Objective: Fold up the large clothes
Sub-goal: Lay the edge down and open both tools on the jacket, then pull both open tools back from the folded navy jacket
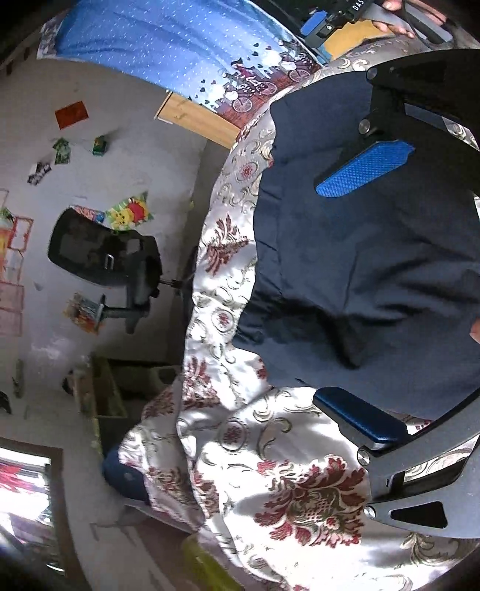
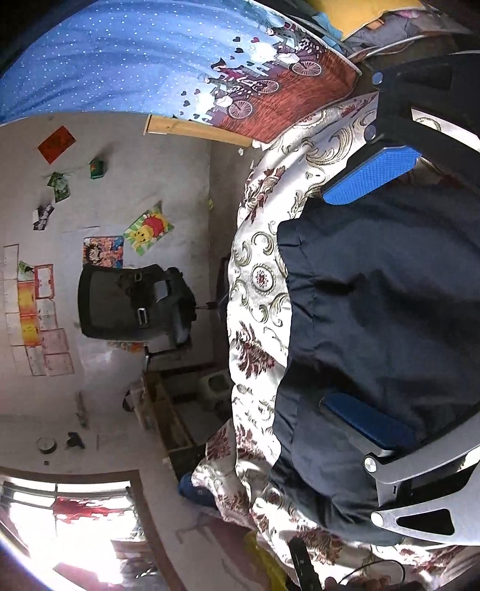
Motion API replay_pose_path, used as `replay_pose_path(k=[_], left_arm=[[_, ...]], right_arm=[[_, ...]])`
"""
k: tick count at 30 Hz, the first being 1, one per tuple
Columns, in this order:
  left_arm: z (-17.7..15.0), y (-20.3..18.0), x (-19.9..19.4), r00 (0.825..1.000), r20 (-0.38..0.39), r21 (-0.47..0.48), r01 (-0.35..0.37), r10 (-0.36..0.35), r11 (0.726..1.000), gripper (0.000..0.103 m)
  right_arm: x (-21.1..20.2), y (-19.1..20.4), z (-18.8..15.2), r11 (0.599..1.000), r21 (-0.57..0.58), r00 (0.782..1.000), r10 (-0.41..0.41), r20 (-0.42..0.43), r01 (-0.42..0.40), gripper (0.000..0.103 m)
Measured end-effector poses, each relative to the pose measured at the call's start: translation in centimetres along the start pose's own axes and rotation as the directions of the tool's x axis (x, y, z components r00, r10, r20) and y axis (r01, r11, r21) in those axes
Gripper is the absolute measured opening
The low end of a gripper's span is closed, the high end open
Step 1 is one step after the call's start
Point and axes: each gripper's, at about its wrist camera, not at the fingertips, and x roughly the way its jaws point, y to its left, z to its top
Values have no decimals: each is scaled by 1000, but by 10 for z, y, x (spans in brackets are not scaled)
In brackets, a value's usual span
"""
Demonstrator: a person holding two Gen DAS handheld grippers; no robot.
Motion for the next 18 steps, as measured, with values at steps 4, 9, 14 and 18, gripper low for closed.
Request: replay_pose_path(k=[4,9,14,18], left_arm=[[-6,-12,-14,999,49,28,21,-23,999,101],[-16,-24,-27,996,80,53,35,-39,998,101],[-26,-31,-40,993,101,73,53,-60,996,101],[-33,-34,-50,991,116,81,61,-70,995,101]], right_arm=[[-12,8,-5,1000,-13,999,15,29,-15,103],[-27,18,-12,999,-42,997,29,68,-26,103],[-38,26,-19,998,-47,995,48,89,-44,103],[-47,29,-23,998,-38,994,52,100,-49,103]])
